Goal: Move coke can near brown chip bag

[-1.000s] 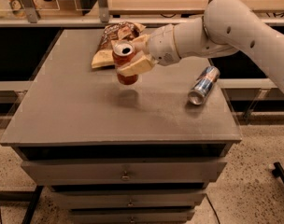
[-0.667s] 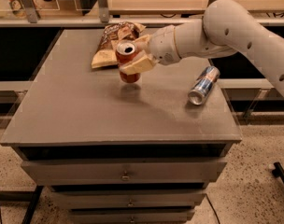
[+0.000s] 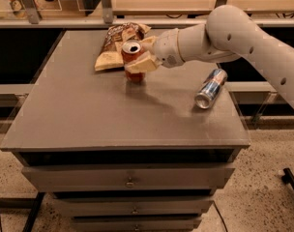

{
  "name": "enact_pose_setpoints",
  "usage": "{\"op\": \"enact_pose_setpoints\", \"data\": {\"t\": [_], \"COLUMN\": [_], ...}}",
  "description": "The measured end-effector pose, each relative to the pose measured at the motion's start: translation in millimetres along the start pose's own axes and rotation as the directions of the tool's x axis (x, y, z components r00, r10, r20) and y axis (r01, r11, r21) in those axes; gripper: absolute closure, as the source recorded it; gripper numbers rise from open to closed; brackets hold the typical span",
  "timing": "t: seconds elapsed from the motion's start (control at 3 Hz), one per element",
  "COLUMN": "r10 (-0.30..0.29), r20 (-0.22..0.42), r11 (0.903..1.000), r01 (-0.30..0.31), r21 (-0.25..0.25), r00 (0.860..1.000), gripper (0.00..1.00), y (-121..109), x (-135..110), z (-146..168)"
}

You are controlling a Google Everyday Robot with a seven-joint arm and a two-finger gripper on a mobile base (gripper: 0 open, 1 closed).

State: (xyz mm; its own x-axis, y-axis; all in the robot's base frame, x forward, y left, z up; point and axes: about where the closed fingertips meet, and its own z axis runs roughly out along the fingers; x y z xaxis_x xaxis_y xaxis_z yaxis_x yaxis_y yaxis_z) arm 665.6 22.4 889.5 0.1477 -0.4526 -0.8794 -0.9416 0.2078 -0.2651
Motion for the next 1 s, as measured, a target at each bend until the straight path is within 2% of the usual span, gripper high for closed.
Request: {"op": "enact_pose_setpoints", "data": {"t": [0.33,0.67,1.0], "r10": [0.017,0.017,0.017], "r20": [-0.005,-0.004,-0.004], "r11": [0.9998,0.9999,0.9999], "r01": [-0.017,-0.017,-0.017], "r21": [0.006,0.002,0.002], "r00": [1.000,1.000,1.000], "gripper": [0.12,0.00,0.00], "y": [-4.2,-3.0,-2.9], "x": [2.1,1.4,1.4], "z": [2.8,5.1,5.2]}}
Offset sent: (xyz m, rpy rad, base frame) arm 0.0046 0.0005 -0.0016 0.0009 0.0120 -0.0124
